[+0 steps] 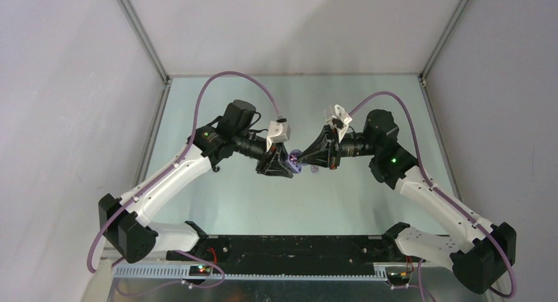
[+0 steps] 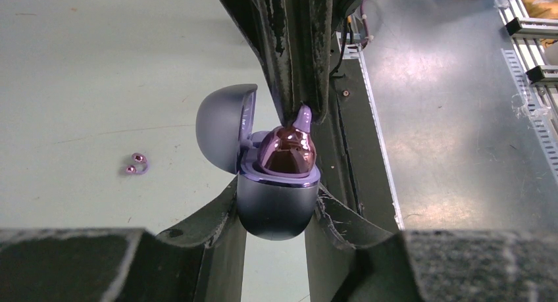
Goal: Insert the wireless bluetooth earbuds into the charging case
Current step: Place the earbud in the charging case, then pick up the earbud from the center of the board.
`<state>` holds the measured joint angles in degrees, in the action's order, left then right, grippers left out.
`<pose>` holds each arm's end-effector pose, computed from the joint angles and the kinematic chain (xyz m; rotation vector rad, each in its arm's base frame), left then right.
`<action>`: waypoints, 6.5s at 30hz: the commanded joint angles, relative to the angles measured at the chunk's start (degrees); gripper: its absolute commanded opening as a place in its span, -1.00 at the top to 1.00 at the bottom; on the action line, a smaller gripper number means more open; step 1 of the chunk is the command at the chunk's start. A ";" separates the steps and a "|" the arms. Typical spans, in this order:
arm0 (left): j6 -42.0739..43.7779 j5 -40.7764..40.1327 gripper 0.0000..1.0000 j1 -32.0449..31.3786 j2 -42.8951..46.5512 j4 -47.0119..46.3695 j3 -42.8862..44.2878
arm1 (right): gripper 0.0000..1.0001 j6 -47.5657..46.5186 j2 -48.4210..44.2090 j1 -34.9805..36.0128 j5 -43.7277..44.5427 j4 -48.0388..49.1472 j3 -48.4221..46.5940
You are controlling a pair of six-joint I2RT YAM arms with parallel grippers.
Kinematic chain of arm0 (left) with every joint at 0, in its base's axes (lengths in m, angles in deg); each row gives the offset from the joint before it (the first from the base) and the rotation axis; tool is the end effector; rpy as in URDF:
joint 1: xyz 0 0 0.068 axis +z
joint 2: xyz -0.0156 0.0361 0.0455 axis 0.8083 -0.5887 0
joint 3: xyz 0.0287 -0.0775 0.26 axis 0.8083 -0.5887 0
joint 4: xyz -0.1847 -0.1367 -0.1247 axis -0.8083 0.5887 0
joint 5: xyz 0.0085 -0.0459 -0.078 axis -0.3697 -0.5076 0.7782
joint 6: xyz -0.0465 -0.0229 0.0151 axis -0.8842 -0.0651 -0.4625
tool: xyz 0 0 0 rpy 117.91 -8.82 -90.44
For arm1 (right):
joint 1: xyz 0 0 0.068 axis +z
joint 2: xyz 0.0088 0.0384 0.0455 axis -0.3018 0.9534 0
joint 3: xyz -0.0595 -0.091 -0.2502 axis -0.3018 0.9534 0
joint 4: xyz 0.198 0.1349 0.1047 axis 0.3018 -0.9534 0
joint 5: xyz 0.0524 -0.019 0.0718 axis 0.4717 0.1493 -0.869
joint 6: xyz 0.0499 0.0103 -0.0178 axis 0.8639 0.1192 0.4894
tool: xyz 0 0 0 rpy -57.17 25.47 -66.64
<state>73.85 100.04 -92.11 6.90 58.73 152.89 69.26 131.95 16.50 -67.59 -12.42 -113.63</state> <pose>0.1885 -0.1865 0.3475 1.5245 1.5439 -1.2761 0.1760 0.1560 0.3689 -1.2171 1.2550 1.3081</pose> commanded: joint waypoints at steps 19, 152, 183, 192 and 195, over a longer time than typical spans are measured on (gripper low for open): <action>-0.76 2.76 0.87 0.41 1.09 -1.72 1.70 | 0.30 -3.68 -0.19 1.24 0.77 -1.97 -2.55; -1.25 -1.67 0.85 3.00 6.69 -5.50 -2.53 | 0.16 -24.94 36.25 -0.79 40.77 -33.12 -11.89; -1.03 -1.64 0.85 3.02 7.03 -5.15 -2.28 | 0.22 -21.57 38.59 -4.71 31.53 -38.91 -13.67; -0.84 -1.58 0.85 3.02 6.63 -4.63 -1.79 | 0.21 -34.43 36.51 -0.76 41.64 -38.42 -14.81; -0.82 -1.66 0.85 3.02 6.75 -4.72 -1.86 | 0.29 -36.36 37.67 -0.24 46.25 -36.55 -14.88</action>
<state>73.28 98.22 -89.37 12.21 54.88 150.53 38.44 170.30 15.16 -28.71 -51.39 -126.39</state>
